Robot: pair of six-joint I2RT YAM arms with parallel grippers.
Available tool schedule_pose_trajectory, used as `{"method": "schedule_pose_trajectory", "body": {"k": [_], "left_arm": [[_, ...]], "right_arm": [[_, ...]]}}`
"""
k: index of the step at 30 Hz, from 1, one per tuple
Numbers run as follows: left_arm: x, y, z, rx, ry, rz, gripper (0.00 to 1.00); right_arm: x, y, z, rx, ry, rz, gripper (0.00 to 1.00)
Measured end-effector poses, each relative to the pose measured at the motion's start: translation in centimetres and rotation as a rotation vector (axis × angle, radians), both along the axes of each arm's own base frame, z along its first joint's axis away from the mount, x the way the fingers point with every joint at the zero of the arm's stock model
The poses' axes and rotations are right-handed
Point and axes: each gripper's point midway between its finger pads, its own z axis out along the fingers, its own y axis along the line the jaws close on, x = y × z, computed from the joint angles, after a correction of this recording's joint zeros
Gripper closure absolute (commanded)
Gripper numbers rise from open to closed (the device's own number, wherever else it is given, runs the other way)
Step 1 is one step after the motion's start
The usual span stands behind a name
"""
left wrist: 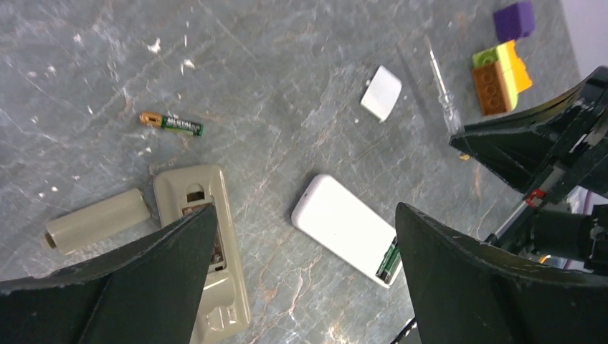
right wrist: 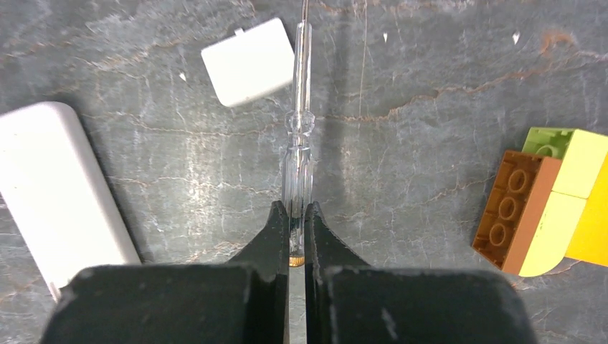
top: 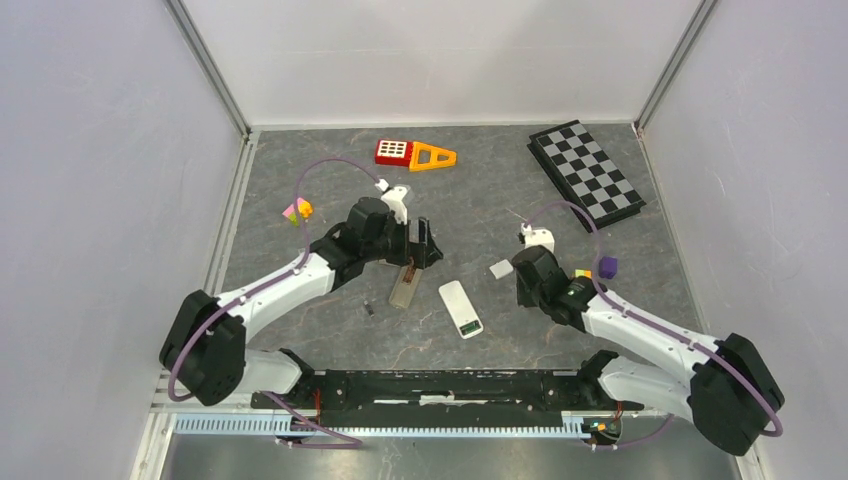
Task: Unload the batteries from the remote control
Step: Pick up the screwdriver from the center of the board.
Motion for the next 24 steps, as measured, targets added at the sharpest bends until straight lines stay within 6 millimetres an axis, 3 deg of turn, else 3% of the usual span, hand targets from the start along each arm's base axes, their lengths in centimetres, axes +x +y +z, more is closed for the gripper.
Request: {"method": "schedule_pose_trajectory", "body": {"k": [9, 14, 20, 24], "left_arm": [[2.0, -0.2, 3.5, -0.098, -0.120, 0.068, 0.03], [1.7, -0.7, 4.4, -0.142, -0.142, 0.032, 0.00], [1.1, -0.5, 4.9, -0.177, -0.175, 0.018, 0.00], [1.8, -1.5, 5.7, -0.197, -0.173, -0.013, 0.00]], "right_arm": [[1.0, 0.9, 3.7, 0.073, -0.105, 0.030, 1.00], [1.4, 1.2, 6.9, 0.100, -0.205, 0.093, 1.00], [2.0, 1.8, 12.3, 0.127, -0.350, 0.188, 1.00], [2.1, 3.4, 13.6, 0.151, -0.352, 0.274, 1.00]]}}
